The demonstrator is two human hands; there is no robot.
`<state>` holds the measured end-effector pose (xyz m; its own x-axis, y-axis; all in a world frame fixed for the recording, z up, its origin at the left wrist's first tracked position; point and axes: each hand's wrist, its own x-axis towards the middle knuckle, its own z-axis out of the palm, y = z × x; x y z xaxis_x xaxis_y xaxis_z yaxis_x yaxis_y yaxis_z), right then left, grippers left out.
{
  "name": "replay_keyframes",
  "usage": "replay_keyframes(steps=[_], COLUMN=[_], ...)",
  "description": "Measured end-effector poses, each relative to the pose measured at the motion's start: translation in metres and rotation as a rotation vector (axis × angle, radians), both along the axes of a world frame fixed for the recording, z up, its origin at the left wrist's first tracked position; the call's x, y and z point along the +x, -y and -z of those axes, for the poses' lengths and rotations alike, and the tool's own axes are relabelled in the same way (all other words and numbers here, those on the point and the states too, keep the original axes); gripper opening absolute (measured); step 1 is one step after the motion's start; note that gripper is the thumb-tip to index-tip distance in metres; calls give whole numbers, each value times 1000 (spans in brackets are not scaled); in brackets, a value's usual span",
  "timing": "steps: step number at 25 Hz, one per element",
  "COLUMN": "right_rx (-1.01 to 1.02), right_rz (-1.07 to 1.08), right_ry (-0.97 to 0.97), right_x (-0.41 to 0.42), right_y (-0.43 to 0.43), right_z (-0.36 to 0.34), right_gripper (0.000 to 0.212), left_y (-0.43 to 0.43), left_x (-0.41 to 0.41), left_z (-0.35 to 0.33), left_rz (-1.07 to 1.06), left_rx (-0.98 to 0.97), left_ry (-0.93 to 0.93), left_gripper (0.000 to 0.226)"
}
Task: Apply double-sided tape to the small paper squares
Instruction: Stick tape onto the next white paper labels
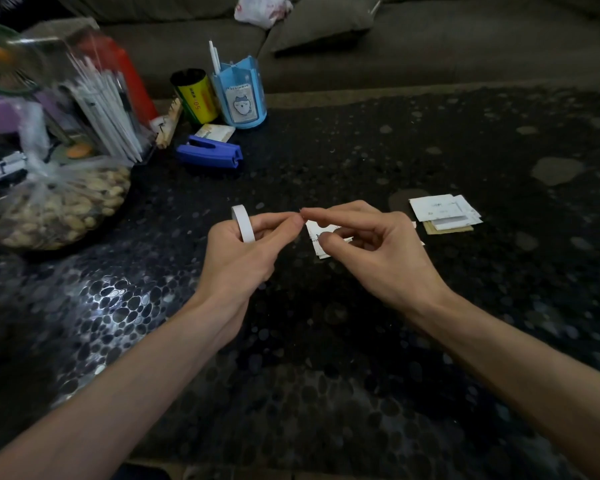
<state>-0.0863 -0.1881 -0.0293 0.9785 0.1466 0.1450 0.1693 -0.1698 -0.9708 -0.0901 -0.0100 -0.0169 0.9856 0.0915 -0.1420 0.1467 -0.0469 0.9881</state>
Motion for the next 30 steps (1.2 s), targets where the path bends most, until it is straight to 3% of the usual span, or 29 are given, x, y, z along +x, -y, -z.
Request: replay_keyframes(steps=[30], right_rx=[76], right_rz=[4], right_ry=[-104], right_x=[-2], right_y=[-1], right_z=[-7], right_gripper=[37], left_y=[2], left_x=[0], left_z=[-2], left_rz=[0], left_rx=[-3], left_ry=[36], left_gripper=[13])
